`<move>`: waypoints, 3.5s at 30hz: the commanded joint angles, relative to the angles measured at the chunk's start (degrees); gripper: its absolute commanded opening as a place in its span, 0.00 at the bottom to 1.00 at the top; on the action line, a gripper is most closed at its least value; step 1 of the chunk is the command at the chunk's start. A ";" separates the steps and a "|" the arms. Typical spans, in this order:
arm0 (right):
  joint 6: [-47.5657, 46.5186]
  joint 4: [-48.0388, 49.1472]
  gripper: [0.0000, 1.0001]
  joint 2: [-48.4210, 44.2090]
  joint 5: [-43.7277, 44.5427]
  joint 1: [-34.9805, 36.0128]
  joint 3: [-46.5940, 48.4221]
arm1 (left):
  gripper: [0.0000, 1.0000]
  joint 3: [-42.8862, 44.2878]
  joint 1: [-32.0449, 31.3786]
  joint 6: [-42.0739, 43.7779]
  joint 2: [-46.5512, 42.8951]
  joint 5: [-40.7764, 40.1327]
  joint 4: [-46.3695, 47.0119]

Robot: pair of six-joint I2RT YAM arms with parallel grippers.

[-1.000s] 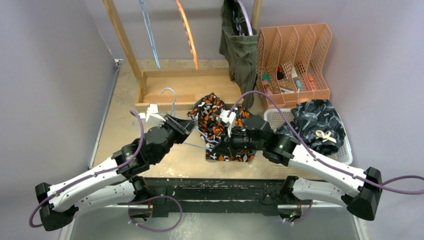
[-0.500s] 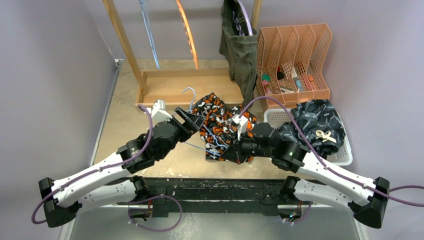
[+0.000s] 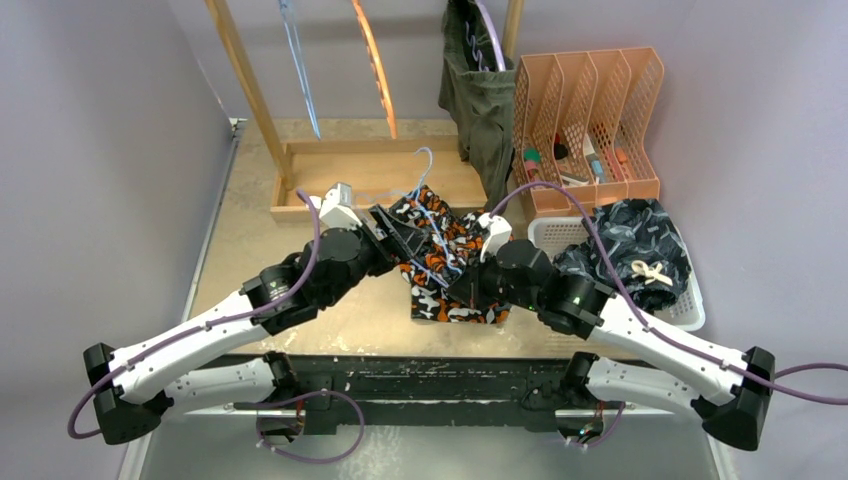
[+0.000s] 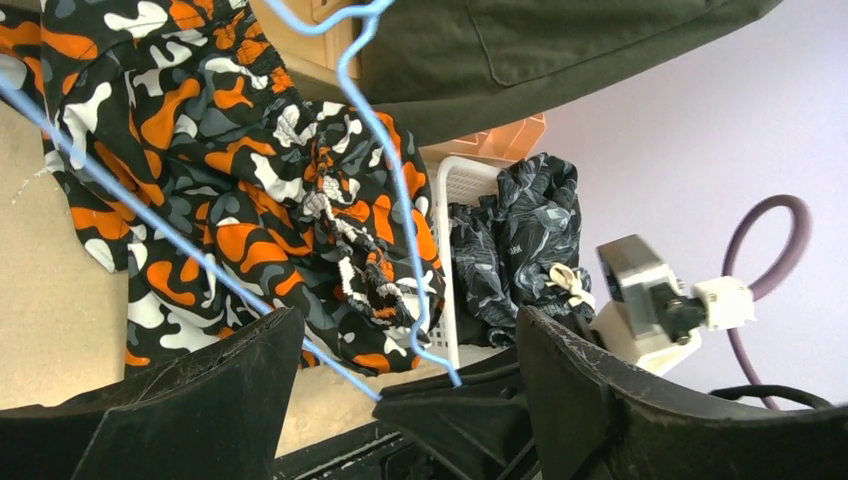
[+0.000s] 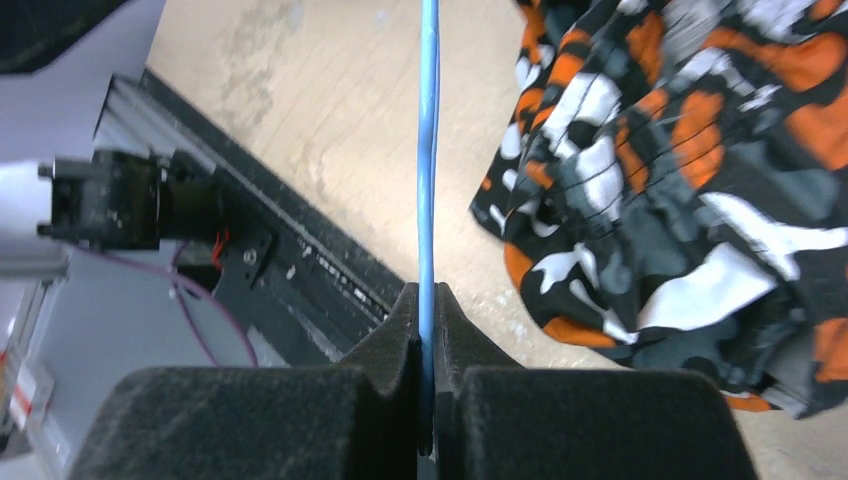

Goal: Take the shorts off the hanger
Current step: Place the hanger on the clothes rod.

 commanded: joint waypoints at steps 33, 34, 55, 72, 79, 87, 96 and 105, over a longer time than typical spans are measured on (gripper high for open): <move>-21.19 -10.08 0.00 12.69 35.61 0.38 33.35 | 0.88 8.32 22.34 23.15 1.81 -22.46 -27.65; -22.40 -9.96 0.00 13.53 36.14 0.42 35.02 | 0.88 8.01 22.33 23.41 0.85 -23.57 -27.77; -33.31 -8.40 0.00 33.81 34.78 -5.51 63.46 | 0.89 -7.19 22.28 25.48 -9.58 -34.20 -23.12; -34.77 -11.43 0.00 44.48 26.85 -10.25 76.27 | 0.89 -8.98 22.29 29.15 -12.74 -31.08 -16.96; -29.03 -19.76 0.00 49.95 19.58 -13.08 85.41 | 0.89 -8.68 22.26 28.11 -14.51 -31.20 -18.30; -29.66 -23.61 0.00 52.90 16.62 -13.17 86.67 | 0.89 -8.88 22.28 28.15 -14.44 -30.31 -18.09; -29.07 -21.71 0.00 51.93 13.26 -13.16 81.31 | 0.88 -8.56 22.21 28.47 -12.80 -29.46 -18.24; -29.16 -18.43 0.05 47.75 9.99 -13.16 78.23 | 0.88 -8.52 22.29 28.42 -12.50 -29.18 -18.36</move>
